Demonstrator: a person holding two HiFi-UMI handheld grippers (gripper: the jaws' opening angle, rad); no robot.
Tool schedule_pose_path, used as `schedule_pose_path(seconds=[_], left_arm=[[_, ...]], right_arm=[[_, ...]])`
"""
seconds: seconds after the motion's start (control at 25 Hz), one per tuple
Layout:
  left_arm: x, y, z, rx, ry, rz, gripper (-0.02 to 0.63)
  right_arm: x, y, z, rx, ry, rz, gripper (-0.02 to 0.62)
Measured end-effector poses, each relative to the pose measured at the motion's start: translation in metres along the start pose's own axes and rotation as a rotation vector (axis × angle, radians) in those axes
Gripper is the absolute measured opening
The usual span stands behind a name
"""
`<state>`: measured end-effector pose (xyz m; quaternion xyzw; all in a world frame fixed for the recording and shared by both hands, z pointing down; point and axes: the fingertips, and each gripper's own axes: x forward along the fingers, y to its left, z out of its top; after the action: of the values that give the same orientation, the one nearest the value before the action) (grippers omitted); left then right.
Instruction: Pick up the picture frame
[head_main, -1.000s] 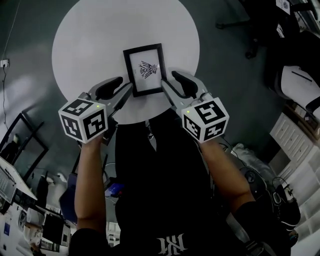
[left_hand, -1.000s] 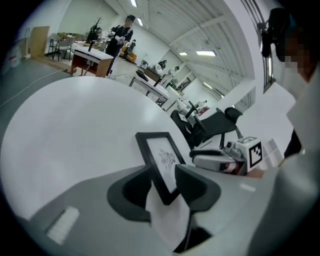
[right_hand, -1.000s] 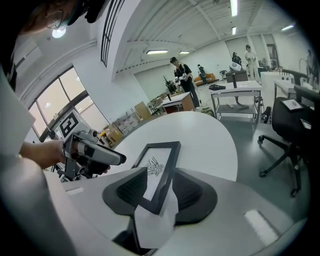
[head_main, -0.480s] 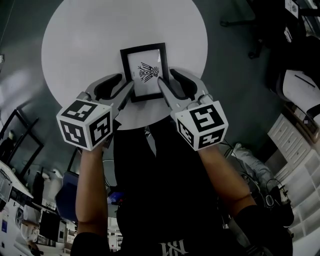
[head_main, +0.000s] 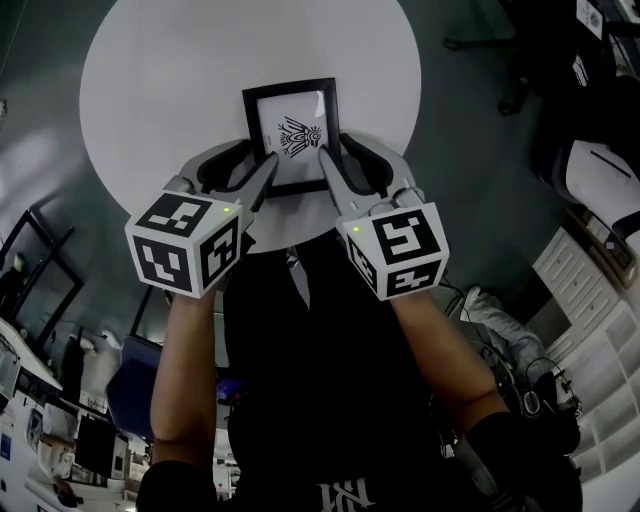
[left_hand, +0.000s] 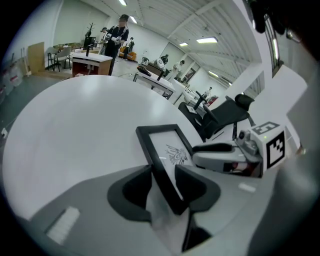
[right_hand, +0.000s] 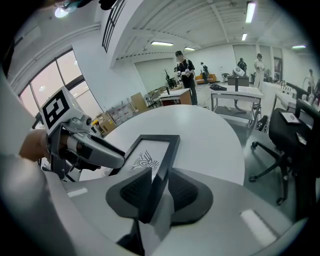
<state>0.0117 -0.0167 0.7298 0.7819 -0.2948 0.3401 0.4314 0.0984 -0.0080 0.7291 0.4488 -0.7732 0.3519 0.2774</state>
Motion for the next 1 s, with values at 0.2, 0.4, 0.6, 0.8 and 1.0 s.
schedule_pose_path(seconds=[0.2, 0.4, 0.6, 0.8, 1.0], left_arm=[[0.001, 0.002, -0.002, -0.005, -0.003, 0.024, 0.125], [0.002, 0.004, -0.002, -0.009, -0.006, 0.032, 0.110], [0.000, 0.003, -0.002, -0.011, 0.005, 0.023, 0.109], [-0.010, -0.003, 0.002, -0.002, -0.029, 0.018, 0.109], [-0.036, -0.013, 0.024, 0.028, -0.076, 0.042, 0.110]], right_arm=[[0.000, 0.000, -0.002, -0.013, -0.007, -0.019, 0.098], [-0.001, 0.001, -0.002, -0.013, -0.008, -0.032, 0.094], [-0.005, 0.002, 0.004, -0.022, -0.025, -0.036, 0.089], [-0.014, 0.006, 0.014, -0.031, -0.048, -0.039, 0.081], [-0.034, 0.014, 0.041, -0.053, -0.095, -0.030, 0.080]])
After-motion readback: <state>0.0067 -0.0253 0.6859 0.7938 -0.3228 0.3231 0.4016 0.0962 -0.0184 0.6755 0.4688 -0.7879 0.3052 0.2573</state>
